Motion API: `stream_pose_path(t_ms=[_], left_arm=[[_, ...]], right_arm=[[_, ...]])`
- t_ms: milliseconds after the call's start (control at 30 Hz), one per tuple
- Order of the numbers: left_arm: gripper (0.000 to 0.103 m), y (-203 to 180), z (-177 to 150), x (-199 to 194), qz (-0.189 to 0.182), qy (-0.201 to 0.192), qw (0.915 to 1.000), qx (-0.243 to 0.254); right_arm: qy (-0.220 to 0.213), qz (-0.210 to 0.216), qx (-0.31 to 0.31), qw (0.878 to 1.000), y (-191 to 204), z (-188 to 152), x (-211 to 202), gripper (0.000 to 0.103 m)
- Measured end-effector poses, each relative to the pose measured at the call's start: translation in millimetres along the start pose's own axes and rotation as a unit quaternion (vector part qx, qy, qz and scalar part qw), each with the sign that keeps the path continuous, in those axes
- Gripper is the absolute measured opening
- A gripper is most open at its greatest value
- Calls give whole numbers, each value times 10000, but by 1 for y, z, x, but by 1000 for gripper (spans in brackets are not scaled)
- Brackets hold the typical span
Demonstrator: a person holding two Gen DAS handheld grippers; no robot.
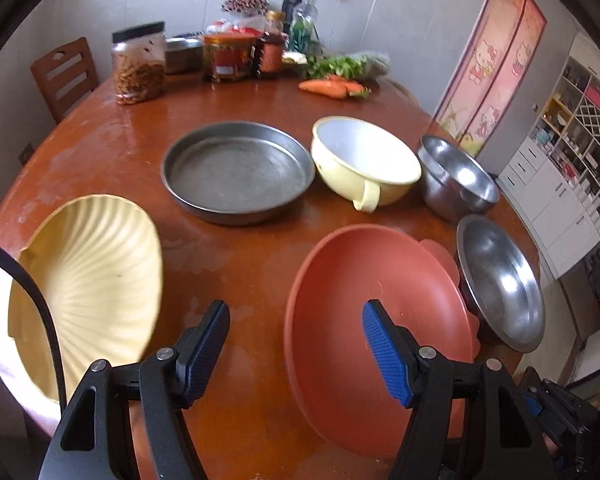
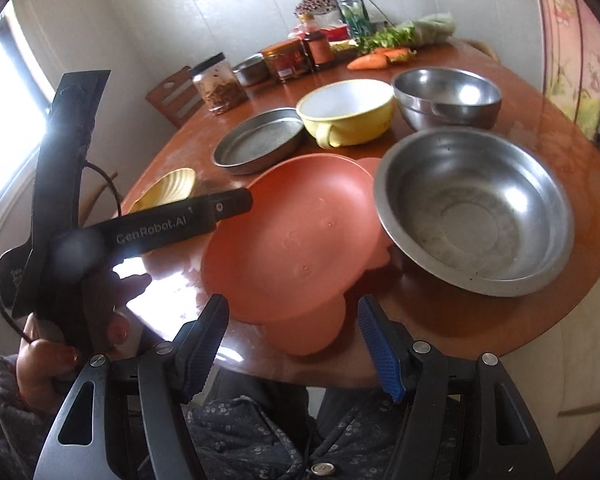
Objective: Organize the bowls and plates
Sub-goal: 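Grasp the rim of the orange pig-shaped plate with the left tool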
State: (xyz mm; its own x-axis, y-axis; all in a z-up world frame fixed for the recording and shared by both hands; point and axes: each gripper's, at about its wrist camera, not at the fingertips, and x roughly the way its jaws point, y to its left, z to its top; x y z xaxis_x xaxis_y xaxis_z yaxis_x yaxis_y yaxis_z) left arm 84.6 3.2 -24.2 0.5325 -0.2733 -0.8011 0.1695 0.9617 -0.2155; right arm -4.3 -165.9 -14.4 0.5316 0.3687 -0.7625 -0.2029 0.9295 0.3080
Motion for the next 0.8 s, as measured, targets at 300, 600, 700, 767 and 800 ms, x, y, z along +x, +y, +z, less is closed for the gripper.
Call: stream_pose_path(t_ms=[300,600,700,767,800], left_arm=[[48,-11,-2,20,-284,237,9991,228],[47,-6,-9,13,-86,144,9994,304],[47,1,-10,5,-113,129,9997,170],[47,5,-11,-3,-95,48,9999,119],[47,7,-12,-9,-65,7,9999,97]], right_arm=[[-123,-182,-179,9996,3,6,15,69],[-149,-420,-407,9982,8,10,26,55],[-217,-394,-514,9977,15,13,25,55],[-253,-337,-579,9974,20,14,23,55],[-265,-301,-619,9973,23,15,23,55]])
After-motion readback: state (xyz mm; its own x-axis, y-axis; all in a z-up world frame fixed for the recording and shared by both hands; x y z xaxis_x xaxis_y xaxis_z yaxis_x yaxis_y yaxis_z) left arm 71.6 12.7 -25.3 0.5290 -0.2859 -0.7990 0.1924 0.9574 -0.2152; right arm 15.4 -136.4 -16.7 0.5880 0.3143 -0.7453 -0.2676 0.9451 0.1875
